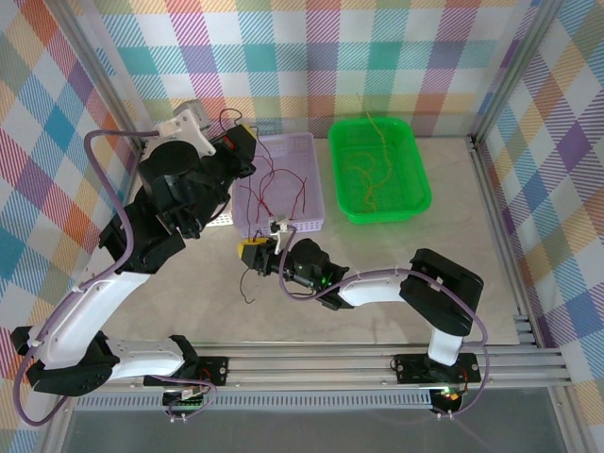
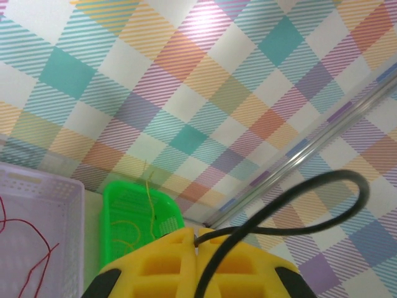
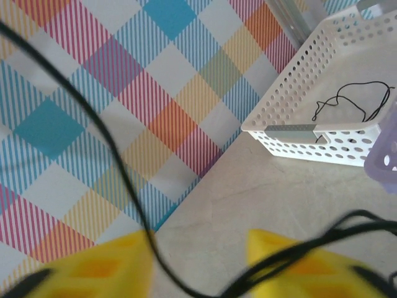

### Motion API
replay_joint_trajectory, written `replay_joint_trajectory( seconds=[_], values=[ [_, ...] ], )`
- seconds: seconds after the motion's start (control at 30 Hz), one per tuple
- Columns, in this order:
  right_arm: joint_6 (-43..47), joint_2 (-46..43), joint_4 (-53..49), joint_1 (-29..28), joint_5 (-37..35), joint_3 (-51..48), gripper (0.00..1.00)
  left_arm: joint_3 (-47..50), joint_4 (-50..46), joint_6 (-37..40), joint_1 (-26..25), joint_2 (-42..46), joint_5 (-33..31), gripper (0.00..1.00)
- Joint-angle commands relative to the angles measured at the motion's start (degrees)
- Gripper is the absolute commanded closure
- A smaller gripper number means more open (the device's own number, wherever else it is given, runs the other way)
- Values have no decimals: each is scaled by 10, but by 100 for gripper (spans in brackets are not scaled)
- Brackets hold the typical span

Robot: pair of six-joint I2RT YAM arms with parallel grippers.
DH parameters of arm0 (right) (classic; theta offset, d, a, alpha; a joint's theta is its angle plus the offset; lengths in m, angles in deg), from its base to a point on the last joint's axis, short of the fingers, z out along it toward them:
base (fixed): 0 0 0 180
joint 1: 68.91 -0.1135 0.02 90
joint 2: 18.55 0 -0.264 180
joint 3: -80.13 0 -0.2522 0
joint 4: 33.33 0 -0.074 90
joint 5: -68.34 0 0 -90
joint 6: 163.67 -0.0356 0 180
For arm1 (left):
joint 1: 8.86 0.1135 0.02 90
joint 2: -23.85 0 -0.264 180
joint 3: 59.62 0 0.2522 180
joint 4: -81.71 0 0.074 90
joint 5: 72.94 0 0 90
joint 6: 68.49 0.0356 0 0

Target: Untangle the cables

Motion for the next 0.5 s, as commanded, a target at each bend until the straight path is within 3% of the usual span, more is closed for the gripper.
replay_joint_trajectory(
  seconds=[0.0, 0.1, 0.47],
  values=[
    [-8, -24, -13, -3, 2, -5, 88, -29, 5, 30, -8, 15, -37, 100],
    [-3, -44, -34, -4, 17, -26, 100, -50, -11, 60, -8, 13, -59, 100],
    [43, -170, -110, -3, 23, -163, 100, -147, -69, 208, 22, -14, -127, 100]
  ],
)
